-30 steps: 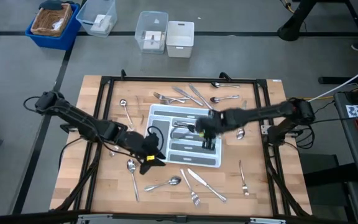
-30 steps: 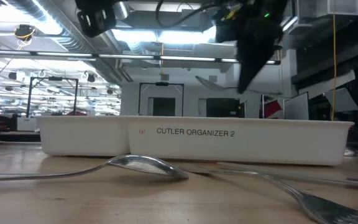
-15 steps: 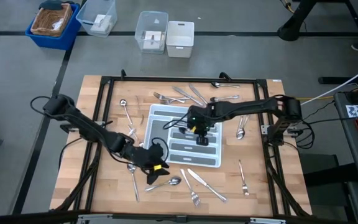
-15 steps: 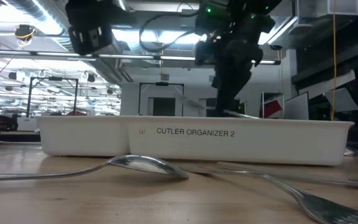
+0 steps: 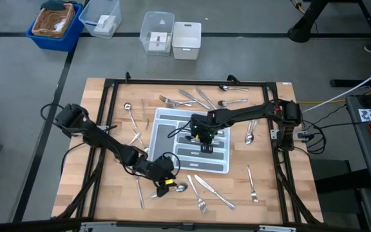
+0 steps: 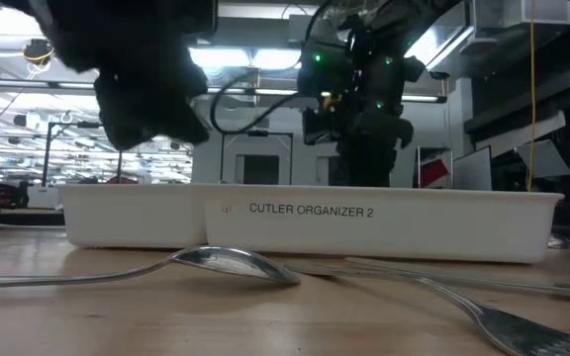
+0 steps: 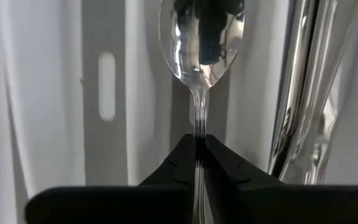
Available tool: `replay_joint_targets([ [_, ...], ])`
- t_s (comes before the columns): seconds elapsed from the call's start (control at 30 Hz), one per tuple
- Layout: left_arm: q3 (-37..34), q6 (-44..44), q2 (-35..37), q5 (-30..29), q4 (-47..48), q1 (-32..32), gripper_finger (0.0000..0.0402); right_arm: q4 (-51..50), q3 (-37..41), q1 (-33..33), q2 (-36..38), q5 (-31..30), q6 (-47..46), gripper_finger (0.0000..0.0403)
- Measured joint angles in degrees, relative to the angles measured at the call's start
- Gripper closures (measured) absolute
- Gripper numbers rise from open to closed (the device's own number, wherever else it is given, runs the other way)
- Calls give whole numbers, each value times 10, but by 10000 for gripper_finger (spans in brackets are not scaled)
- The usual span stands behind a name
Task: Sort silverware
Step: Put the spoon into the organizer tray
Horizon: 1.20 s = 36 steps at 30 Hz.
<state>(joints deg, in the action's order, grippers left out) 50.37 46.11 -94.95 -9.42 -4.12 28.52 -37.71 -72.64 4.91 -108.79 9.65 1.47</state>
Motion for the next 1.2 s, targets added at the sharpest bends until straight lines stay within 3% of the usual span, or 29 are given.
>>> replay_joint_targets([
  [0.33, 0, -32, -47, 5, -1, 15, 247, -1, 0, 0, -2, 0, -38, 289],
  [0.57, 0, -94, -70, -5, -10, 26, 247, -64, -34, 0, -2, 17, -72, 277],
  [0.87, 1, -128, -87, -9, -30, 32, 247, -165, -161, 0, -2, 6, -70, 276],
  [1.2, 1, -138, -88, -32, -30, 52, 247, -267, -358, 0, -1, -5, -70, 276],
])
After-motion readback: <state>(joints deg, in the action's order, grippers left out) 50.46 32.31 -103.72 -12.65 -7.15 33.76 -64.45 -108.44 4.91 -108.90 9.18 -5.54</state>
